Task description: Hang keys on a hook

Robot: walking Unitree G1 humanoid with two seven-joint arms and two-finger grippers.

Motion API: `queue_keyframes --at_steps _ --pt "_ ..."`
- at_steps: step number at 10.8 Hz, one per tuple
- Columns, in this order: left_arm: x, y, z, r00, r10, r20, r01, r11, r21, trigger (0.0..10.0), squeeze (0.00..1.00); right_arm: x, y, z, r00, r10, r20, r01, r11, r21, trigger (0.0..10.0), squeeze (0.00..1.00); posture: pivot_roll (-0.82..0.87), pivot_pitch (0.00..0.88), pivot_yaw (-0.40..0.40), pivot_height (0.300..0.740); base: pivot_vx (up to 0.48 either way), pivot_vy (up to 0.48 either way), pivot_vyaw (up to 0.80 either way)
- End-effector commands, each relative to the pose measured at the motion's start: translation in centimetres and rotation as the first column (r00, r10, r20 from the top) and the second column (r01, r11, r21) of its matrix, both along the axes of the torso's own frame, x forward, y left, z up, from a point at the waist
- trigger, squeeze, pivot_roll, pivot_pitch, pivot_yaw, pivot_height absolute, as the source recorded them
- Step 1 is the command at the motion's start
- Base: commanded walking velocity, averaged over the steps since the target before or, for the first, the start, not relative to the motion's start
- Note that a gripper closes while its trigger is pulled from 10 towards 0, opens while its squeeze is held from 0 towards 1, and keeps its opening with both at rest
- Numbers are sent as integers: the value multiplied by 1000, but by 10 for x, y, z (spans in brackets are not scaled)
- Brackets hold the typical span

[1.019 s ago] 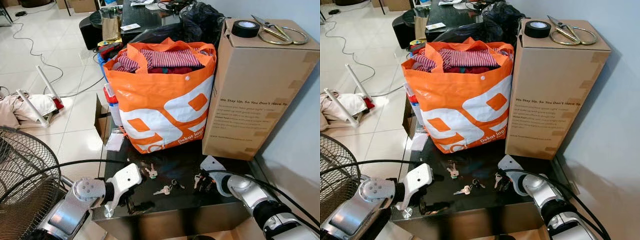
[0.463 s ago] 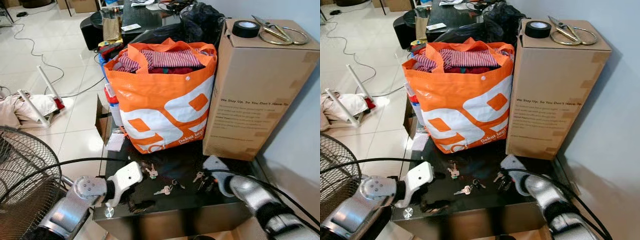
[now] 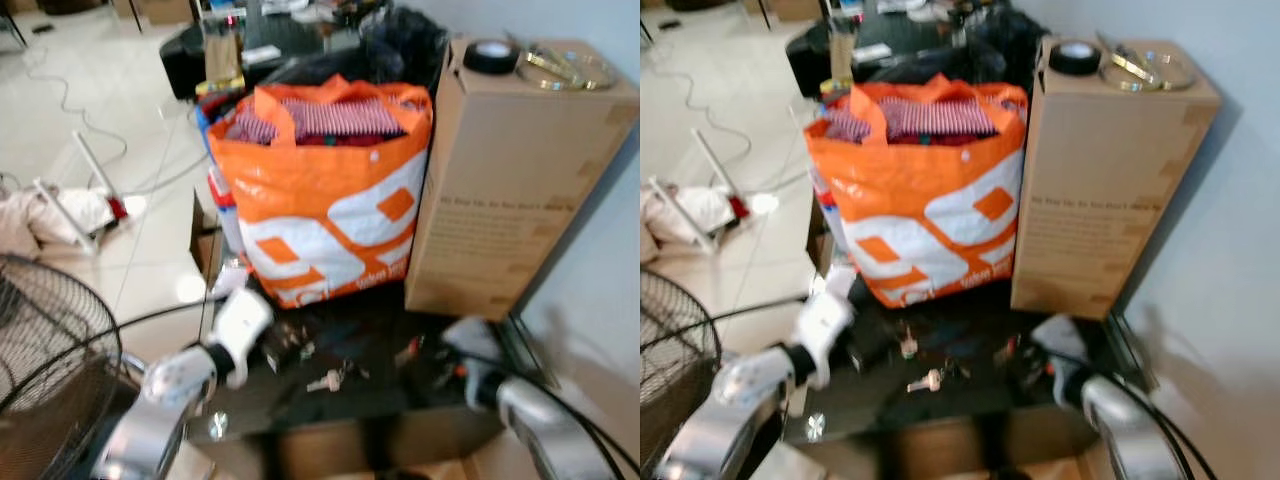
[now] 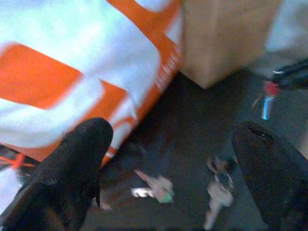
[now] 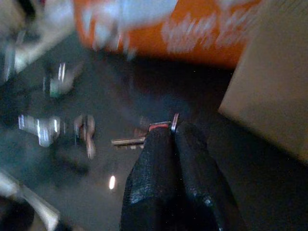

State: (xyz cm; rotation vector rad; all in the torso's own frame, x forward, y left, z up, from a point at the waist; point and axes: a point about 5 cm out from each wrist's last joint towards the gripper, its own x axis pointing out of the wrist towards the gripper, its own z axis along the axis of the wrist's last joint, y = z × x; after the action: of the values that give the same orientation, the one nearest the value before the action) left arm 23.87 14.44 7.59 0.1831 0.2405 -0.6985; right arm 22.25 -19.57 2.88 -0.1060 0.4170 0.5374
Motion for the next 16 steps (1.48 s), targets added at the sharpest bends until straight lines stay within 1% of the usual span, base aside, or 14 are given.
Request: queue_keyframes --at_steps 1,2,3,4,5,6,7,8,9,11,12,13,15,16 --pt "1 5 7 999 42 31 -43 999 7 10000 0 4 1 14 997 -41 59 39 998 39 0 0 -156 0 77 740 0 0 0" --pt "-3 2 15 995 73 69 -75 997 28 10000 0 -7 9 32 987 -108 121 97 991 93 0 0 -146 0 75 740 0 0 0" --pt "-3 6 16 989 116 93 -122 991 60 10000 0 -13 19 40 975 -160 157 144 984 106 0 0 -134 0 58 740 0 0 0" --pt "-2 9 17 984 153 96 -159 985 62 10000 0 -13 23 43 967 -190 170 172 978 117 0 0 -129 0 58 740 0 0 0" --pt "1 14 21 968 222 119 -231 971 65 10000 0 -13 29 51 952 -244 186 220 965 144 0 0 -103 0 58 740 0 0 0" --pt "11 21 28 945 287 155 -297 954 48 10000 0 -4 31 55 931 -305 199 276 947 164 0 0 -101 0 47 740 0 0 0" --pt "17 27 34 923 341 180 -352 935 35 10000 0 1 27 54 916 -357 182 333 931 150 0 0 -94 0 39 740 0 0 0" --pt "19 29 38 913 360 190 -372 928 31 10000 0 3 19 53 897 -412 158 393 909 139 3098 0 -94 0 40 740 0 0 0" --pt "18 29 40 916 355 188 -366 930 23 10000 0 3 19 51 887 -437 149 422 898 123 10000 0 -95 0 42 740 0 0 0" --pt "25 30 38 916 364 169 -373 927 26 10000 0 8 24 52 871 -470 144 457 882 117 10000 0 -112 0 74 740 0 0 0" --pt "30 28 38 914 364 177 -373 928 18 10000 0 10 23 57 861 -487 145 471 873 129 10000 0 -110 0 69 740 0 0 0" --pt "32 27 38 912 362 194 -374 927 29 10000 0 12 21 60 856 -494 153 477 868 138 10000 0 -100 0 62 740 0 0 0" --pt "34 31 39 904 371 212 -387 921 38 10000 0 18 20 65 848 -496 188 478 868 134 10000 0 -98 0 55 740 0 0 0" --pt "33 32 37 903 376 208 -391 920 36 10000 0 20 20 65 851 -492 183 474 870 136 10000 0 -101 0 55 740 0 0 0"
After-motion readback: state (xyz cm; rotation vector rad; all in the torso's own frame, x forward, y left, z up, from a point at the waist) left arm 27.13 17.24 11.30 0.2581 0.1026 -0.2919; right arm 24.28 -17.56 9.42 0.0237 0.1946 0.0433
